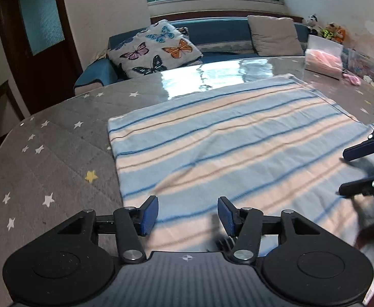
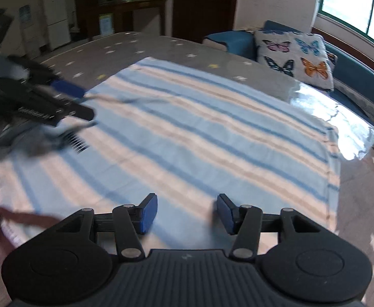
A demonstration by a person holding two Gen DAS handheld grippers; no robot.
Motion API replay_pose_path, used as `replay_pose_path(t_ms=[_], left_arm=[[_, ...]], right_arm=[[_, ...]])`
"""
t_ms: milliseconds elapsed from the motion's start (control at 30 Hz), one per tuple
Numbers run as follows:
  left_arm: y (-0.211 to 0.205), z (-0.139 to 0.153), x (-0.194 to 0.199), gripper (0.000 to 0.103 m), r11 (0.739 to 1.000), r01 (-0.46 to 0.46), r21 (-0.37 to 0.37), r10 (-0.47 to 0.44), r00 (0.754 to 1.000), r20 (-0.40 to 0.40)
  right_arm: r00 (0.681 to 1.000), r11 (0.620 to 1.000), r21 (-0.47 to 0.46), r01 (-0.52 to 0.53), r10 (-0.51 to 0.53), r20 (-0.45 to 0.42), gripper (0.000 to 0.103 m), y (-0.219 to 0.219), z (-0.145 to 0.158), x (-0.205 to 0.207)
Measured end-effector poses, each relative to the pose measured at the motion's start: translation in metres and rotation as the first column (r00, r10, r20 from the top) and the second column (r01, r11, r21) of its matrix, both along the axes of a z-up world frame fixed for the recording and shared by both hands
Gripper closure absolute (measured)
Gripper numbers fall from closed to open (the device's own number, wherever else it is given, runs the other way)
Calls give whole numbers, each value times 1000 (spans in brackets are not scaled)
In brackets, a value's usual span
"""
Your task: Fold clothes
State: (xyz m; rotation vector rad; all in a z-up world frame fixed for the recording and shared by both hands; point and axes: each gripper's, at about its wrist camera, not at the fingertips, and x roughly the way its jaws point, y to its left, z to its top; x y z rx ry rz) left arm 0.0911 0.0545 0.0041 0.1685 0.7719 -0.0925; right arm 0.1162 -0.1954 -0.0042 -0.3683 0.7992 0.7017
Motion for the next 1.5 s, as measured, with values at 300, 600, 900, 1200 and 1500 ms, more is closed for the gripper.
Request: replay_pose_path(t_ms=[300,600,900,1200,1500], left_arm=[[-19,-11,-44,39,998,51,33,-51,999,15],[-33,1,-52,36,998,48,48,-51,996,78],[-84,-6,-49,36,986,159,40,-162,984,73],[-109,-16,-77,30,959,254,123,-266,960,90],[-129,-24,-110,27,896,385,222,-415,904,104]], right_arm=[[994,997,-31,-69,71,83,40,-1,1,-68],[998,999,33,-40,39,41,39,-24,10,-90],[991,991,35,129,-131,41,39,-50,5,-81],[996,997,5,79,-79,43,39,-65,3,-109],[997,999,20,41,-42,57,38,-52,5,-114]])
